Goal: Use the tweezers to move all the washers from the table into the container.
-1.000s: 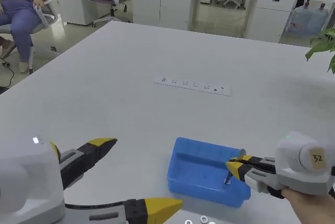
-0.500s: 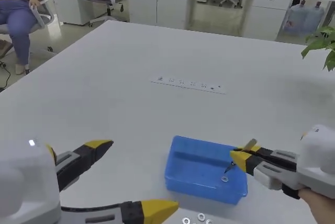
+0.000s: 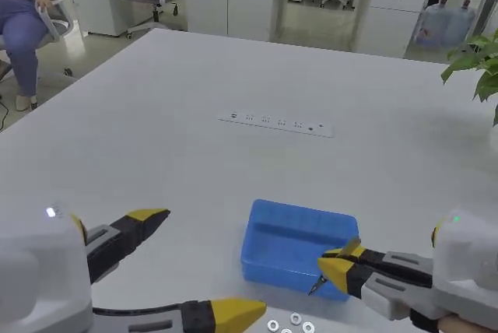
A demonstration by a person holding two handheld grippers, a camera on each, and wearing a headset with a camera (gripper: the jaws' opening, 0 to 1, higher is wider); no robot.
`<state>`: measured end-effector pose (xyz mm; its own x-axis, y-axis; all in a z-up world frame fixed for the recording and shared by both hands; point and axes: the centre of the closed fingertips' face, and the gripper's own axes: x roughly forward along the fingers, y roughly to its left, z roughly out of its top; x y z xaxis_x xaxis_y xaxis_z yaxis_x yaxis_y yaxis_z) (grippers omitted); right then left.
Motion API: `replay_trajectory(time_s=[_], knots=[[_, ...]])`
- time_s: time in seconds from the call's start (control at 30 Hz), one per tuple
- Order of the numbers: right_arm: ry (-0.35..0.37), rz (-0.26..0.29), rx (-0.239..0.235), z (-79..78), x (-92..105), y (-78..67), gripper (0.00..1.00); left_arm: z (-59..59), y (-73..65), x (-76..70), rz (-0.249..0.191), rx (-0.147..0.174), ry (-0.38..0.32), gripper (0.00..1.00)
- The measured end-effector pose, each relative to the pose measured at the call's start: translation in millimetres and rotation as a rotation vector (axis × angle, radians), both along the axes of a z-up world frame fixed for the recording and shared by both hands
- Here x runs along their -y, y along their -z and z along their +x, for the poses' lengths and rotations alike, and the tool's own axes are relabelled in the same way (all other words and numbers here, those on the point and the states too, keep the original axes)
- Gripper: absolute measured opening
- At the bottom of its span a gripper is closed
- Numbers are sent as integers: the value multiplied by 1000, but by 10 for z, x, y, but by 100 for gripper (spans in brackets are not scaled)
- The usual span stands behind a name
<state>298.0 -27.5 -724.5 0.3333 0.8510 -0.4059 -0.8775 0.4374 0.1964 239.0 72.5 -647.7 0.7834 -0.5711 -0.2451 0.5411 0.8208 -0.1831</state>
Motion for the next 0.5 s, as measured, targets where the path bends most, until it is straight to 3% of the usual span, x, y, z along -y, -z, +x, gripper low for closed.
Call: replay_trajectory(time_s=[0.23, 0.5], knots=[[-8, -43, -75, -74, 6, 296, 2, -6, 5, -13, -1, -5, 1, 98], [-20, -73, -103, -109, 12, 431, 2, -5, 21, 1, 0, -12, 4, 98]])
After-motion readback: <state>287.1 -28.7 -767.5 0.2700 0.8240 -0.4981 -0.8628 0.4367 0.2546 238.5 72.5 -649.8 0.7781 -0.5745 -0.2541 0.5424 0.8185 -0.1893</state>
